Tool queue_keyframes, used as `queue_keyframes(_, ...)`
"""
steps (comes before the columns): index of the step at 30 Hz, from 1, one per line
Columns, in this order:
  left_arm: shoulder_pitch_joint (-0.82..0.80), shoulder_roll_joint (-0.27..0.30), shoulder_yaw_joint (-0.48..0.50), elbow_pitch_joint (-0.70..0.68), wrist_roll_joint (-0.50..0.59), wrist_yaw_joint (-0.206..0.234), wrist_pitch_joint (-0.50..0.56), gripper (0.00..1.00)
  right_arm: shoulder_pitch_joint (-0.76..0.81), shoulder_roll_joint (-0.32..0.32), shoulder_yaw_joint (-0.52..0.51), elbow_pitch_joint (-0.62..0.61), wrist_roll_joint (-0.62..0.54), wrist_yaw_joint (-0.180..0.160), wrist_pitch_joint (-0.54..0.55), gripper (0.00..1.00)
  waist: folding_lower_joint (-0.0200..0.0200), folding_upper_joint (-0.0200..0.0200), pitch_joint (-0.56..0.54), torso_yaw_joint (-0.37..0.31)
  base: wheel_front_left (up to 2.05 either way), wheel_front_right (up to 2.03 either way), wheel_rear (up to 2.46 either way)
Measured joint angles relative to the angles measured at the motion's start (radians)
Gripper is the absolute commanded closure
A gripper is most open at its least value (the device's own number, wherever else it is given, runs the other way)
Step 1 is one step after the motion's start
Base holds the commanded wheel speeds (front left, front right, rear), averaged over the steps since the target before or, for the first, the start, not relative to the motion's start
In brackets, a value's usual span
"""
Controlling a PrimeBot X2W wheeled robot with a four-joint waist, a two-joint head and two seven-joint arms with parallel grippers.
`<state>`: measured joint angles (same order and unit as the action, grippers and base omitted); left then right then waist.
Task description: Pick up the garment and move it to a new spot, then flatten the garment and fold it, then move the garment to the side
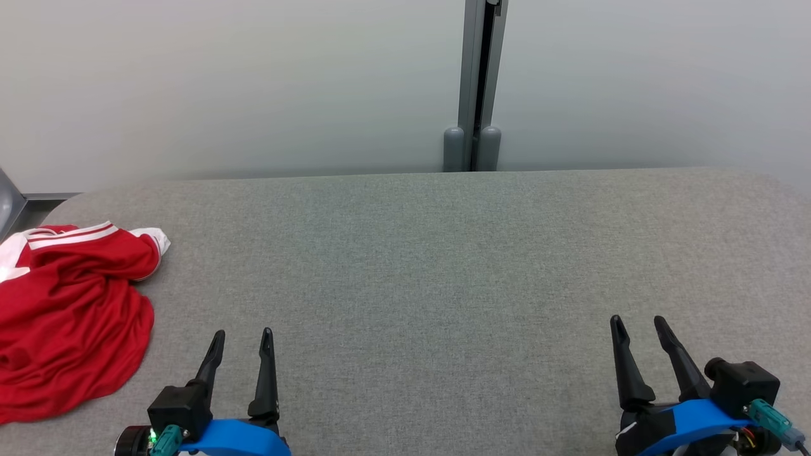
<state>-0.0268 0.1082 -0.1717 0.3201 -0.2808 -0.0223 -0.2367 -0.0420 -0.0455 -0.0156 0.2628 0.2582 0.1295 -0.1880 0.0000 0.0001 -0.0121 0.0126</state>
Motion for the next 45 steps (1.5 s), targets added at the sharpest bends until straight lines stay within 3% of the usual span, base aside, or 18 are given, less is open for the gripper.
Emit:
queue_keyframes(14, 0.003, 0.004, -0.012, 0.001, 0.058, 0.014, -0.021, 0.0, 0.005, -0.001, 0.001, 0.0, -0.086, 0.001, -0.017, 0.0, 0.0, 0.0, -0.005, -0.002, 0.0, 0.0, 0.0)
queue_keyframes(30, 0.003, 0.009, -0.027, 0.002, 0.044, 0.017, -0.02, 0.0, 0.009, -0.002, -0.002, 0.0, -0.084, 0.001, -0.02, 0.0, 0.0, 0.0, -0.003, 0.014, 0.0, 0.0, 0.0)
queue_keyframes(36, 0.001, 0.016, -0.03, 0.001, 0.045, 0.022, -0.019, 0.0, 0.014, -0.002, -0.011, -0.003, -0.087, 0.001, -0.02, 0.0, 0.0, 0.0, -0.009, 0.075, 0.0, 0.0, 0.0)
queue_keyframes(45, 0.001, 0.022, -0.026, -0.017, 0.031, 0.03, -0.019, 0.0, 0.016, -0.002, 0.0, -0.005, -0.078, 0.001, -0.022, 0.0, 0.0, 0.0, -0.014, 0.236, 0.0, 0.0, 0.0)
